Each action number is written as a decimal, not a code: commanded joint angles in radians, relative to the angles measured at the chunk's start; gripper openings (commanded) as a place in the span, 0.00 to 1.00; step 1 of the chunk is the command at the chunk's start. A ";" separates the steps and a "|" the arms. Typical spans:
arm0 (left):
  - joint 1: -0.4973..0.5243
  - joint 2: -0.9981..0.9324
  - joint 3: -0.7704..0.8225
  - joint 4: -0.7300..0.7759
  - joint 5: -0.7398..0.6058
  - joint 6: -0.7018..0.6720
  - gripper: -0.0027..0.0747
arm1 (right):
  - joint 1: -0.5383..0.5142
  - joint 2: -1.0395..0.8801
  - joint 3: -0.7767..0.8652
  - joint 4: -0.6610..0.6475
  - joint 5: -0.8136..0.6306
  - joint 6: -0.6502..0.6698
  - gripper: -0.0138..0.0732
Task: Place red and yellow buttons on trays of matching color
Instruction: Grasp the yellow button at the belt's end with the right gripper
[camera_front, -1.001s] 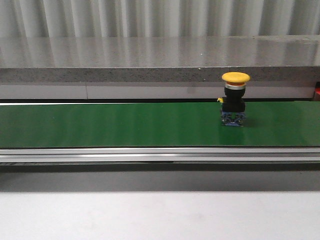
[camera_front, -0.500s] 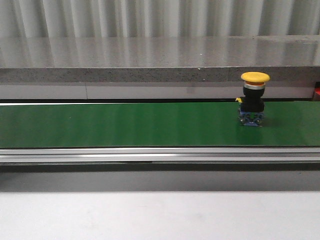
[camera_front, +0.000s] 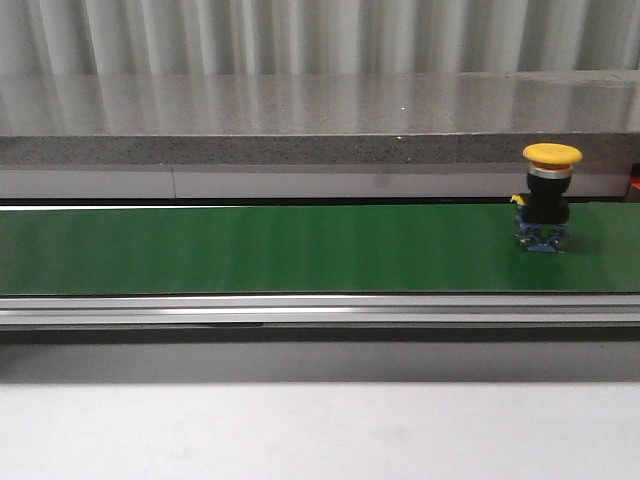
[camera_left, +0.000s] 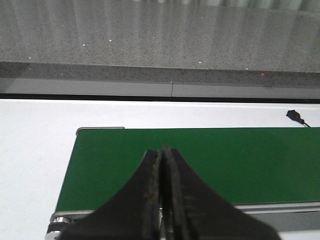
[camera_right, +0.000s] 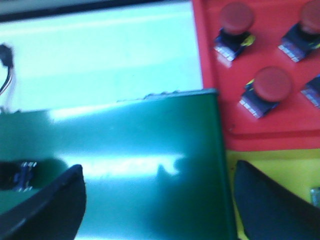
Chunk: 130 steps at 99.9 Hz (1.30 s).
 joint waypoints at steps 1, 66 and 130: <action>-0.009 0.011 -0.026 -0.004 -0.079 -0.004 0.01 | 0.048 -0.033 0.001 0.022 0.012 -0.047 0.85; -0.009 0.011 -0.026 -0.004 -0.079 -0.004 0.01 | 0.332 0.079 0.074 0.022 -0.088 -0.181 0.85; -0.009 0.011 -0.026 -0.004 -0.079 -0.004 0.01 | 0.347 0.202 0.073 0.022 -0.222 -0.115 0.40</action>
